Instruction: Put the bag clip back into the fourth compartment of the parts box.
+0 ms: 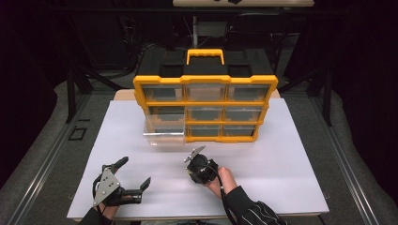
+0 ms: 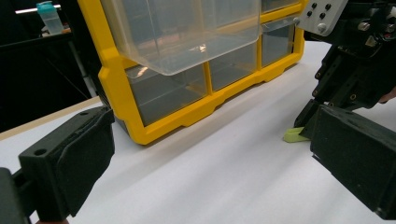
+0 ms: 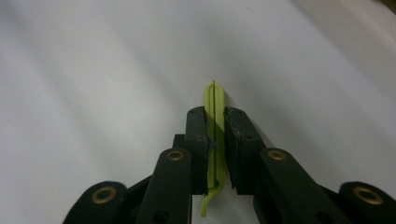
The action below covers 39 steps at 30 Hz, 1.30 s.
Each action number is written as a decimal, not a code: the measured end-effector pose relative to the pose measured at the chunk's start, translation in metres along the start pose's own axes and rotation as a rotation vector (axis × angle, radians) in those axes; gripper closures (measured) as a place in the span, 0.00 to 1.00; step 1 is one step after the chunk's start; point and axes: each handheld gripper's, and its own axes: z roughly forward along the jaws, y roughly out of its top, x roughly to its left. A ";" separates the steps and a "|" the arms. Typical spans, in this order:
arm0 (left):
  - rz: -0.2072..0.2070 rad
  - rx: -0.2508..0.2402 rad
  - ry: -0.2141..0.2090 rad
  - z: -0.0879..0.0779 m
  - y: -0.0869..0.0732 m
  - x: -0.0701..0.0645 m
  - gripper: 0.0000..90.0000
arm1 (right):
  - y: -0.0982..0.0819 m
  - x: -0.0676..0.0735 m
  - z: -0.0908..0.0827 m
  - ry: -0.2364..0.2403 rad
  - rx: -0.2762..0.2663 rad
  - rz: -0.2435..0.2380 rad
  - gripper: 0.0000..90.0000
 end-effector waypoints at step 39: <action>0.005 0.009 0.000 0.000 0.000 0.000 0.00 | 0.001 -0.013 -0.020 -0.029 -0.042 0.001 0.89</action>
